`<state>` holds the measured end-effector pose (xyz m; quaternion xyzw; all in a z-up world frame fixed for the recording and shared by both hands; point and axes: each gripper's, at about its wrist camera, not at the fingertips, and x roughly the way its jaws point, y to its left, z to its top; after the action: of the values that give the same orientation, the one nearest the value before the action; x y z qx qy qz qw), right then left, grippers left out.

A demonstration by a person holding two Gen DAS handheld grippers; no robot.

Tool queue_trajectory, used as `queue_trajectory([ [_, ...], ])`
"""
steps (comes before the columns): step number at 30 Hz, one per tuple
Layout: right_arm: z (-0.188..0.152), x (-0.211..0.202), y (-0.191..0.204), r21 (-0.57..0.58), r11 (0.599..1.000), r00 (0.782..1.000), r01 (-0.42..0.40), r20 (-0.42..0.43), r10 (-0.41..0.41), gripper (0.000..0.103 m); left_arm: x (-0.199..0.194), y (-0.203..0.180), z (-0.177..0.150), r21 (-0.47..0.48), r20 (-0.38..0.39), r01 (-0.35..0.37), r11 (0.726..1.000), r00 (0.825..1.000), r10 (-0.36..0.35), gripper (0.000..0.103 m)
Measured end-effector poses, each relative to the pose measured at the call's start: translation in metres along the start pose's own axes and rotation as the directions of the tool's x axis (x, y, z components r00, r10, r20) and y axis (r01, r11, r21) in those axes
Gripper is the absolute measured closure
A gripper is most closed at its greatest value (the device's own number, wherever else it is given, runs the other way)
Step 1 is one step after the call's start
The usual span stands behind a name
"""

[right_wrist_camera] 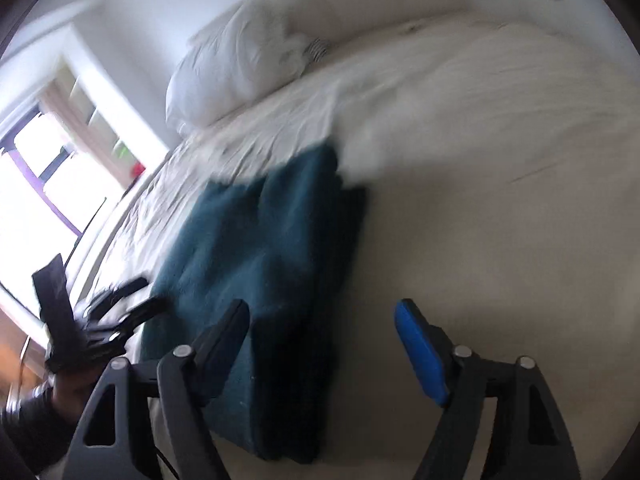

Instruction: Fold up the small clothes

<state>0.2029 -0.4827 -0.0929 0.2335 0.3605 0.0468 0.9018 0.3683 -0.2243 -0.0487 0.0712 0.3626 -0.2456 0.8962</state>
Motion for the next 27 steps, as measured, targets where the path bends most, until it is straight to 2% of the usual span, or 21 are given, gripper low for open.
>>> queue_trajectory([
  [1, 0.002, -0.006, -0.002, 0.014, 1.0, 1.0, -0.023, 0.015, 0.022, 0.023, -0.002, 0.007, 0.002, -0.04, 0.001, 0.012, 0.999, 1.0, -0.012, 0.025],
  [3, 0.012, -0.005, -0.007, 0.054, 0.998, 1.0, -0.017, -0.004, 0.017, 0.022, 0.007, 0.022, 0.009, -0.144, -0.039, 0.088, 0.986, 0.995, -0.094, 0.024],
  [4, 0.017, -0.001, -0.009, 0.075, 0.997, 1.0, -0.014, -0.023, 0.016, 0.021, 0.013, 0.03, 0.013, -0.209, -0.058, 0.127, 0.97, 0.988, -0.141, 0.024],
  [7, 0.029, 0.015, -0.021, 0.164, 0.983, 0.994, -0.08, -0.062, 0.091, 0.021, 0.024, 0.041, 0.016, -0.318, -0.089, 0.161, 0.934, 0.976, -0.198, 0.024],
  [8, 0.034, 0.022, -0.023, 0.192, 0.977, 0.991, -0.088, -0.08, 0.105, 0.021, 0.032, 0.043, 0.016, -0.349, -0.115, 0.175, 0.921, 0.967, -0.227, 0.024],
  [10, 0.037, 0.042, -0.027, 0.232, 0.966, 0.982, -0.111, -0.127, 0.143, 0.021, 0.056, 0.044, 0.015, -0.41, -0.19, 0.202, 0.889, 0.935, -0.3, 0.024],
  [11, 0.038, 0.053, -0.027, 0.246, 0.964, 0.977, -0.1, -0.16, 0.142, 0.021, 0.063, 0.043, 0.016, -0.429, -0.2, 0.203, 0.88, 0.929, -0.312, 0.024],
  [13, 0.037, 0.072, -0.017, 0.232, 0.97, 0.968, -0.075, -0.216, 0.126, 0.021, 0.07, 0.038, 0.02, -0.419, -0.208, 0.216, 0.882, 0.922, -0.325, 0.023],
  [15, 0.038, 0.086, -0.006, 0.184, 0.982, 0.961, -0.048, -0.258, 0.095, 0.021, 0.079, 0.031, 0.026, -0.419, -0.235, 0.231, 0.878, 0.906, -0.351, 0.024],
  [16, 0.037, 0.091, -0.002, 0.159, 0.987, 0.959, -0.029, -0.274, 0.073, 0.022, 0.082, 0.028, 0.028, -0.42, -0.252, 0.229, 0.878, 0.9, -0.355, 0.028],
  [17, 0.037, 0.093, 0.003, 0.138, 0.99, 0.957, -0.025, -0.283, 0.063, 0.029, 0.084, 0.023, 0.031, -0.406, -0.271, 0.22, 0.887, 0.898, -0.347, 0.033],
  [18, 0.037, 0.098, 0.009, 0.115, 0.993, 0.949, -0.025, -0.308, 0.06, 0.041, 0.084, 0.017, 0.034, -0.371, -0.289, 0.202, 0.907, 0.903, -0.319, 0.037],
  [20, 0.035, 0.103, 0.014, 0.089, 0.996, 0.939, 0.005, -0.343, 0.026, 0.047, 0.085, 0.01, 0.041, -0.318, -0.313, 0.175, 0.932, 0.908, -0.277, 0.047],
  [24, 0.034, 0.104, 0.028, 0.046, 0.998, 0.935, 0.045, -0.354, -0.025, 0.068, 0.081, 0.003, 0.047, -0.264, -0.324, 0.145, 0.954, 0.918, -0.229, 0.06],
  [27, 0.034, 0.094, 0.051, -0.031, 0.995, 0.942, 0.096, -0.321, -0.1, 0.077, 0.072, -0.006, 0.052, -0.228, -0.322, 0.12, 0.966, 0.927, -0.191, 0.068],
])
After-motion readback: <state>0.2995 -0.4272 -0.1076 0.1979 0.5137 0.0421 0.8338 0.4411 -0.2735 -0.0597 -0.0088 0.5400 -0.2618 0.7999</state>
